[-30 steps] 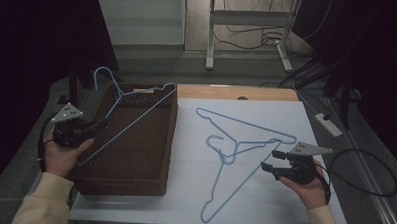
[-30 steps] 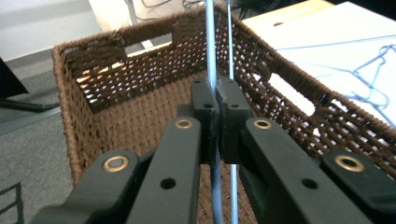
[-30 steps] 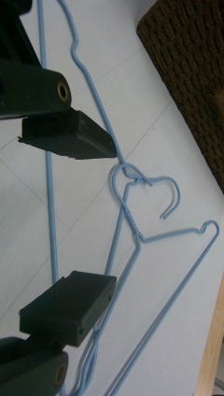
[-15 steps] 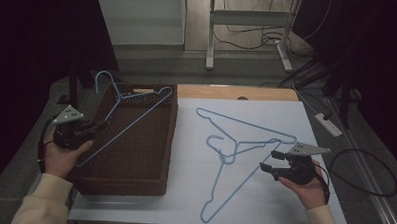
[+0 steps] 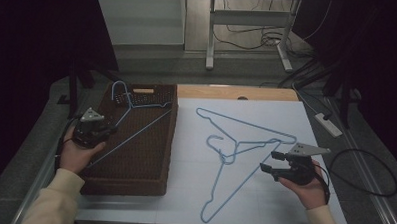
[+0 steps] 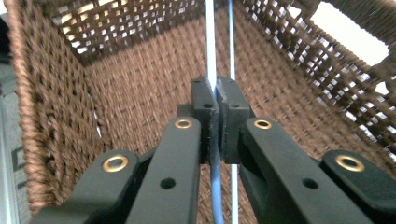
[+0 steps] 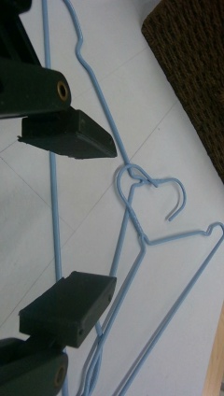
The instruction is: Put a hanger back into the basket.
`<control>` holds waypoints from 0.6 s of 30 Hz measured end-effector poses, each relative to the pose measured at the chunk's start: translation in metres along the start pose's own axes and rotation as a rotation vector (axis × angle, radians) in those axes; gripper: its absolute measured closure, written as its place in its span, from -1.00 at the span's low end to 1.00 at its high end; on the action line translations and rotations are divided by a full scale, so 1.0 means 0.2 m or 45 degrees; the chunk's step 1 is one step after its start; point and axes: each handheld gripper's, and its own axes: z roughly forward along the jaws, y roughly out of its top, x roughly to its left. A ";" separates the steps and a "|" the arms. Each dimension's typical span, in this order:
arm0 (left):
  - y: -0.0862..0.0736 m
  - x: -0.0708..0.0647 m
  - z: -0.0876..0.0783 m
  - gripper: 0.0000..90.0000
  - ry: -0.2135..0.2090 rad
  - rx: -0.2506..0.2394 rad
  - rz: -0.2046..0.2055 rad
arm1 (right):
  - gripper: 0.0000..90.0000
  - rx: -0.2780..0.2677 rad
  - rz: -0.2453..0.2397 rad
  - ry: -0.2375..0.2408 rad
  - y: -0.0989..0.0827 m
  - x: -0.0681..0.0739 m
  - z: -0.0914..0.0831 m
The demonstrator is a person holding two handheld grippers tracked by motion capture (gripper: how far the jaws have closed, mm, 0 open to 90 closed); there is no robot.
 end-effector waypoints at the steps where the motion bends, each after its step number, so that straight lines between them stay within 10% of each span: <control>1: 0.00 0.01 0.01 0.94 0.008 0.042 -0.013 | -0.28 0.001 -0.001 0.002 0.00 0.00 0.00; 18: -0.02 0.04 0.12 0.90 0.150 0.275 -0.035 | -0.30 0.032 -0.013 0.027 0.00 0.01 0.02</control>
